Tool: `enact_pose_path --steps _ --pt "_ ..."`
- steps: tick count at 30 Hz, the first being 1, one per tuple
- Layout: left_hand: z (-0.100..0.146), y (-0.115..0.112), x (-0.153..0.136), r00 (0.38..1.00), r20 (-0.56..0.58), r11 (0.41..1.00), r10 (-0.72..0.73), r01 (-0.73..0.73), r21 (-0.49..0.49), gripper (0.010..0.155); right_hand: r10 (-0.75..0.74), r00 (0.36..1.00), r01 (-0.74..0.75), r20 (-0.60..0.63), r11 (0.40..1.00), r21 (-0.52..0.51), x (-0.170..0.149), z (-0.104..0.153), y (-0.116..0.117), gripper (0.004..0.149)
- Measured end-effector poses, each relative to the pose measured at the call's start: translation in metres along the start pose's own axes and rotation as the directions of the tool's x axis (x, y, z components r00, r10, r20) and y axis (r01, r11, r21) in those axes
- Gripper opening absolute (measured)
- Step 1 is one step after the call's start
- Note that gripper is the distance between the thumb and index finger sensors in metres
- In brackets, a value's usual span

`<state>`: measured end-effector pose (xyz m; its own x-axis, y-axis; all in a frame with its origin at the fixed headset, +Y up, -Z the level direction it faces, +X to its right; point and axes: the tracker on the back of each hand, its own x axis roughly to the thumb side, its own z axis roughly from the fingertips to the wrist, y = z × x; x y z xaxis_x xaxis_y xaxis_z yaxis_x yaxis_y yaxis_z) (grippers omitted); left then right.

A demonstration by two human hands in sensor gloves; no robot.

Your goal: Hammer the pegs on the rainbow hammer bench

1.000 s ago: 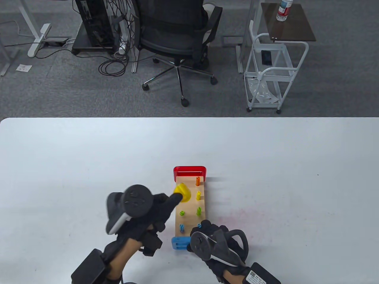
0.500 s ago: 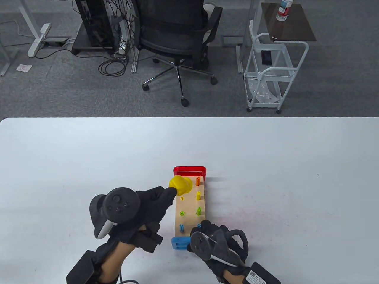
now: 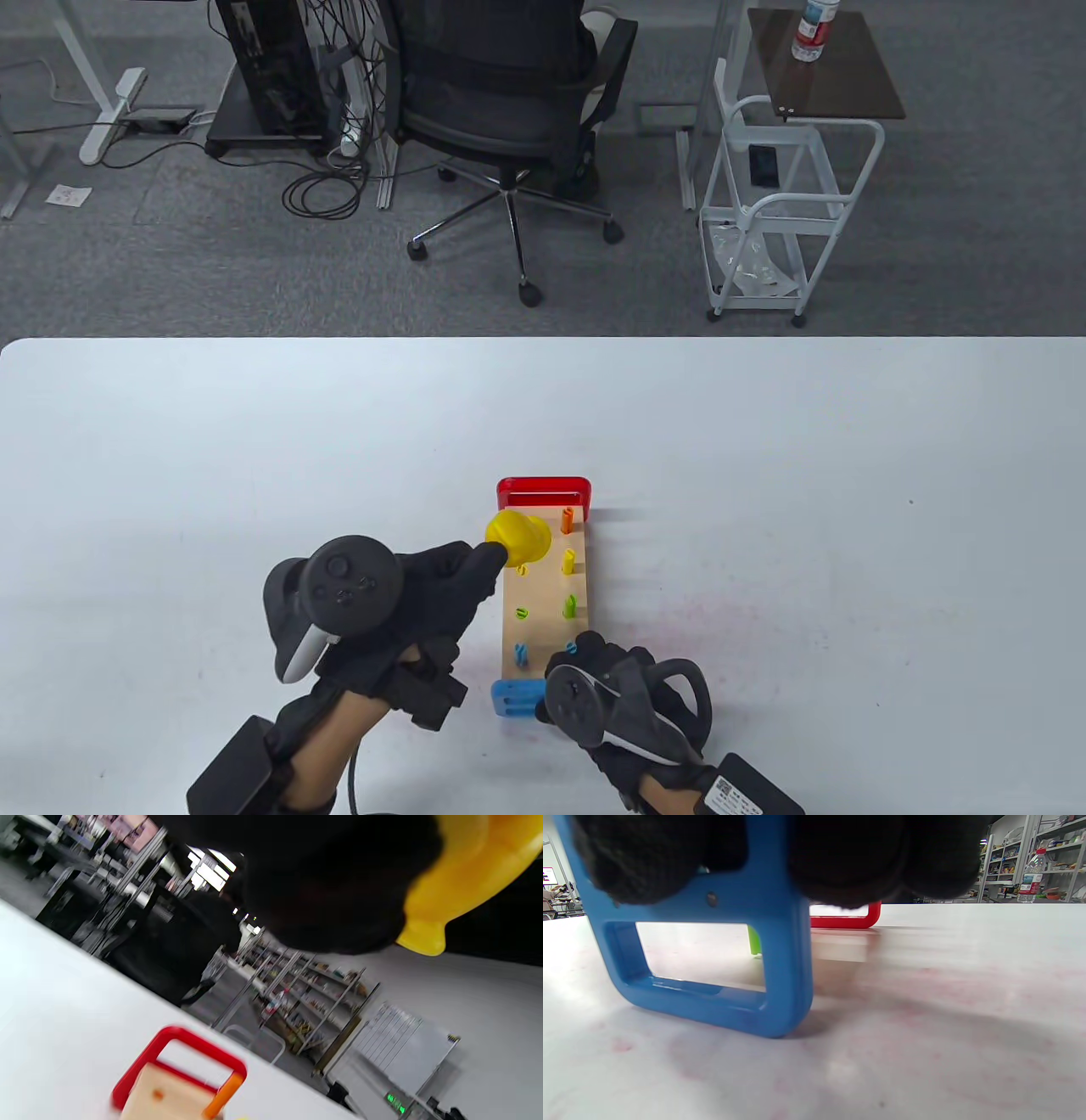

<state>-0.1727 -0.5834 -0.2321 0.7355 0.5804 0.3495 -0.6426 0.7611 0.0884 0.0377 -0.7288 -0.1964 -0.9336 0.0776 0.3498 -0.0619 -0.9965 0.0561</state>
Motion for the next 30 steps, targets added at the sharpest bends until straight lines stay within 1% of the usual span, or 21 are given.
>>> enact_pose_path --steps 1,3,4,5,6,7,8,9,10,11,12,14,16,17,20,23,26,27,28,29,30 --pt "0.001 -0.005 -0.002 0.999 -0.001 0.999 -0.046 0.046 0.001 0.077 0.002 1.0 -0.002 0.0 1.0 0.0 0.0 0.0 0.0 0.039" --pt "0.002 -0.032 -0.019 0.989 -0.066 0.985 -0.13 0.121 -0.124 0.077 0.002 1.0 -0.002 -0.001 1.0 0.0 0.0 0.0 0.0 0.039" --pt "0.005 -0.075 -0.046 0.958 -0.13 0.921 -0.255 0.199 -0.336 0.076 0.003 1.0 -0.003 -0.001 1.0 0.0 0.0 0.0 0.0 0.039" --pt "0.007 -0.093 -0.059 0.936 -0.147 0.878 -0.321 0.235 -0.416 0.076 0.004 1.0 -0.004 -0.001 1.0 0.0 0.0 0.0 0.0 0.039" --pt "0.01 -0.12 -0.081 0.856 -0.152 0.755 -0.494 0.336 -0.564 0.078 0.004 1.0 -0.004 -0.003 1.0 0.0 0.0 0.0 0.0 0.039" --pt "0.021 -0.119 -0.098 0.987 -0.097 0.905 -0.13 0.078 -0.418 0.079 -0.001 1.0 0.001 -0.003 1.0 0.001 0.0 0.0 0.0 0.039" --pt "0.016 -0.117 -0.093 0.974 -0.22 0.969 0.053 -0.104 -0.226 0.078 0.003 1.0 -0.002 -0.003 1.0 0.003 0.0 0.0 0.0 0.039" --pt "0.013 -0.116 -0.087 0.936 -0.35 0.938 0.028 -0.145 -0.314 0.078 0.011 1.0 -0.011 -0.002 1.0 -0.003 0.0 0.0 0.0 0.039" --pt "0.011 -0.11 -0.084 0.936 -0.244 0.829 -0.253 0.08 -0.554 0.077 0.007 1.0 -0.007 -0.002 1.0 0.0 0.0 0.0 0.0 0.039" --pt "0.008 -0.104 -0.08 0.928 -0.11 0.772 -0.357 0.227 -0.593 0.077 0.002 1.0 -0.002 -0.003 1.0 0.002 0.0 0.0 0.0 0.039" --pt "0.007 -0.094 -0.074 0.912 -0.08 0.819 -0.402 0.32 -0.476 0.077 0.006 1.0 -0.006 -0.002 1.0 -0.001 0.0 0.0 0.0 0.039" --pt "0.01 -0.069 -0.061 0.976 -0.145 0.976 -0.162 0.136 -0.172 0.077 0.005 1.0 -0.005 0.0 1.0 0.001 0.0 0.0 0.0 0.039" --pt "0.009 -0.038 -0.045 0.984 -0.167 0.981 0.053 -0.083 -0.176 0.077 0.002 1.0 -0.002 0.001 1.0 0.001 0.0 0.0 0.0 0.039" --pt "0.009 -0.016 -0.031 0.986 -0.121 0.984 0.118 -0.132 -0.119 0.078 0.004 1.0 -0.004 0.001 1.0 0.001 0.0 0.0 0.0 0.039" --pt "0.019 0.038 0.007 0.997 0.014 0.997 0.079 -0.079 0.023 0.077 0.004 1.0 -0.004 0.0 1.0 0.001 0.0 0.0 0.0 0.039" --pt "0.032 0.052 0.025 0.991 0.08 0.992 0.105 -0.111 0.067 0.077 0.002 1.0 -0.002 0.001 1.0 0.002 0.0 0.0 -0.001 0.039" --pt "0.033 0.01 0.006 1.0 -0.003 0.996 0.001 -0.001 -0.09 0.077 0.003 1.0 -0.003 0.0 1.0 0.002 0.0 0.0 -0.001 0.039" --pt "0.033 -0.027 -0.016 0.99 -0.055 0.971 -0.129 0.115 -0.212 0.077 0.004 1.0 -0.004 -0.001 1.0 0.001 0.0 0.0 -0.001 0.039" --pt "0.036 -0.071 -0.044 0.954 -0.092 0.884 -0.284 0.224 -0.411 0.077 0.004 1.0 -0.004 -0.001 1.0 0.001 0.0 0.0 -0.001 0.039" --pt "0.04 -0.095 -0.067 0.909 -0.102 0.783 -0.405 0.288 -0.551 0.078 0.005 1.0 -0.005 -0.002 1.0 0.001 0.0 0.0 -0.001 0.039" --pt "0.042 -0.1 -0.082 0.976 -0.095 0.83 -0.194 0.112 -0.546 0.078 0.005 1.0 -0.005 -0.002 1.0 0.0 0.0 0.0 -0.001 0.039"
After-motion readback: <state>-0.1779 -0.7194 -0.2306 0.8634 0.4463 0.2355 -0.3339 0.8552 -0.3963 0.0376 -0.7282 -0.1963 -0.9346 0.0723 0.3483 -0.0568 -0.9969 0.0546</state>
